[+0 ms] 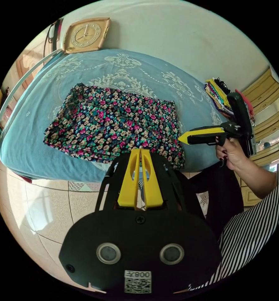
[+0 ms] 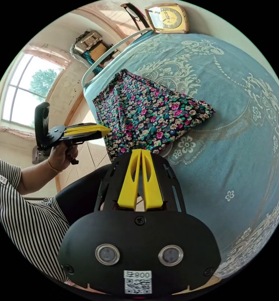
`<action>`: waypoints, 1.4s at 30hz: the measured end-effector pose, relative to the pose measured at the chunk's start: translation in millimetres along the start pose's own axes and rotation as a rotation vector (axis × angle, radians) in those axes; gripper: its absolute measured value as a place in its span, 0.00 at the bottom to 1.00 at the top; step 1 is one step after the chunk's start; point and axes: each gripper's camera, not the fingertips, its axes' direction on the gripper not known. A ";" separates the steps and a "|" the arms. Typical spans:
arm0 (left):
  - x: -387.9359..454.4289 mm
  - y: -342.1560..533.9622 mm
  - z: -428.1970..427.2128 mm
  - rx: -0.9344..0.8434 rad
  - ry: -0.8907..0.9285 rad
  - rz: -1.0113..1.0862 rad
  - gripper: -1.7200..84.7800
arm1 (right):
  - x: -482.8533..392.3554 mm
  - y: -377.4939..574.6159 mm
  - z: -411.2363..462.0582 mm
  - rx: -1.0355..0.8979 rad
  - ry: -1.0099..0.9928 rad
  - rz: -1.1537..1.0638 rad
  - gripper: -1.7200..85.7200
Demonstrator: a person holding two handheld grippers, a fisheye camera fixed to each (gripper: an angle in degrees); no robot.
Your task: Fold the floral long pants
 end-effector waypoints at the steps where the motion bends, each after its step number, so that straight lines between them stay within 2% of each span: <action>1: -6.3 2.2 -4.2 0.014 0.022 -0.001 0.02 | 0.9 8.2 -13.9 0.020 -0.004 0.010 0.04; 7: -46.0 13.9 2.8 -0.034 0.219 -0.045 0.04 | 25.3 46.6 -29.8 -0.036 -0.260 0.205 0.10; 10: -69.3 11.4 10.4 -0.066 0.310 -0.082 0.05 | 39.9 52.7 -36.5 -0.021 -0.384 0.289 0.10; 15: -114.9 6.9 27.6 -0.105 0.592 -0.180 0.10 | 64.2 56.9 -47.3 -0.003 -0.650 0.374 0.06; 21: -176.1 2.1 38.3 -0.050 0.900 -0.359 0.12 | 67.9 64.4 -87.6 0.054 -0.719 0.358 0.04; 23: -197.7 2.2 47.4 -0.042 1.026 -0.454 0.10 | 70.0 65.1 -97.6 0.057 -0.739 0.352 0.04; 26: -220.2 4.8 50.8 0.021 1.114 -0.538 0.07 | 72.8 65.5 -111.9 0.050 -0.754 0.338 0.04; 34: -263.4 1.5 36.6 0.098 1.198 -0.577 0.05 | 98.9 84.2 -145.0 0.116 -0.821 0.449 0.11; 42: -296.6 0.0 22.5 0.096 1.167 -0.567 0.05 | 95.0 65.7 -143.1 0.166 -0.991 0.514 0.14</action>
